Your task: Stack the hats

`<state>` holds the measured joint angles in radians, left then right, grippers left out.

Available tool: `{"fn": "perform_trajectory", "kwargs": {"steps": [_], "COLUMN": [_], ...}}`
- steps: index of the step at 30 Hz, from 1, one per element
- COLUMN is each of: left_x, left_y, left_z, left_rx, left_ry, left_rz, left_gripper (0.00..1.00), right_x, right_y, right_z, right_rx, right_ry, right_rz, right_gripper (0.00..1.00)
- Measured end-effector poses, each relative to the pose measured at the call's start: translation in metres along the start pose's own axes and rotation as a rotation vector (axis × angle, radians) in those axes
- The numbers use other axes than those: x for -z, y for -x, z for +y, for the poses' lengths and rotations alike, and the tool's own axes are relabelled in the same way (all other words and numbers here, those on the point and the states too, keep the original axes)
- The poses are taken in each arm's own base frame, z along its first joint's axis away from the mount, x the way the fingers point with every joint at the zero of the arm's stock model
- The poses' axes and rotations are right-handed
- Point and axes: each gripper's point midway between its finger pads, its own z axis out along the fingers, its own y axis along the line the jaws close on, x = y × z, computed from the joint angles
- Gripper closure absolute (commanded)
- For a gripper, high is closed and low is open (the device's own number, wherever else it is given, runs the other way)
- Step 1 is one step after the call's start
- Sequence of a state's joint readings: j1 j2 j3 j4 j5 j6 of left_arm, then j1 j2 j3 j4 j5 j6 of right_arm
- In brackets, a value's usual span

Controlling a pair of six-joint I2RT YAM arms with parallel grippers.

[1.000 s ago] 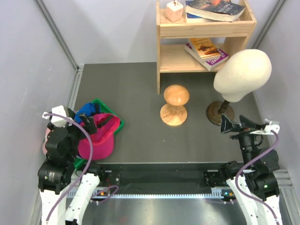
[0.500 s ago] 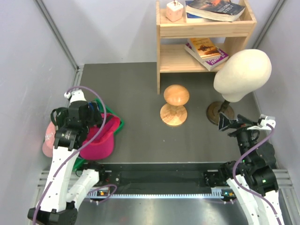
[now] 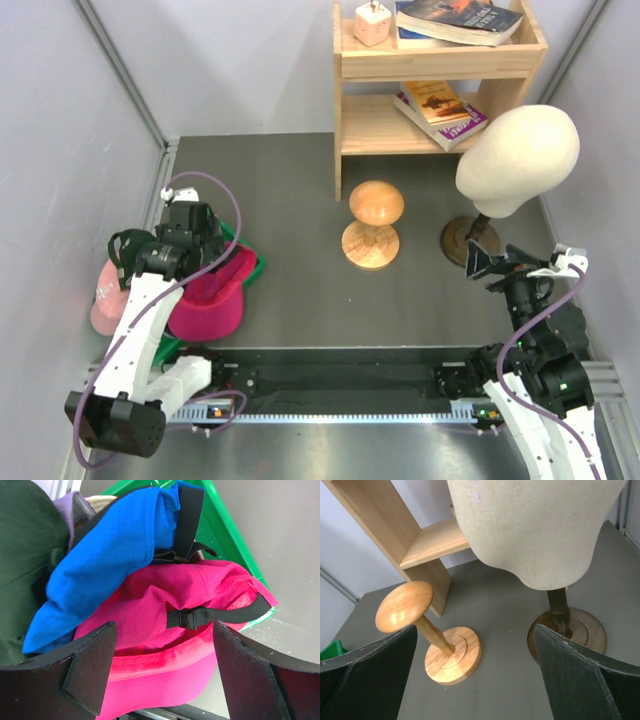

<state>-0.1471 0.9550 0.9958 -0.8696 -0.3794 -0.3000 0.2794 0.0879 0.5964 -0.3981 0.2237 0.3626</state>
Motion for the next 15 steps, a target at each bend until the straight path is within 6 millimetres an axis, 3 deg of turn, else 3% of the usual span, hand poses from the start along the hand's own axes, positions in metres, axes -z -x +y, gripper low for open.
{"fn": "perform_trajectory", "kwargs": {"steps": [9,12,15], "left_x": [-0.010,-0.014,-0.018], "left_y": [-0.003,-0.003,-0.005], "left_z": [0.007,0.011,0.012], "left_rx": [-0.045,-0.058,-0.073], "left_ry": [0.082,0.120,0.139], "left_rz": [0.024,0.029,0.039], "left_gripper": [0.18,0.23,0.37], "right_x": [0.000,0.000,0.000], "right_y": [0.000,0.000,-0.001], "right_z": [0.000,0.000,0.000], "right_rx": [0.000,0.000,0.000], "right_ry": [0.000,0.000,0.000], "right_rz": [0.001,0.001,0.002], "right_gripper": [0.00,0.00,0.00]}}
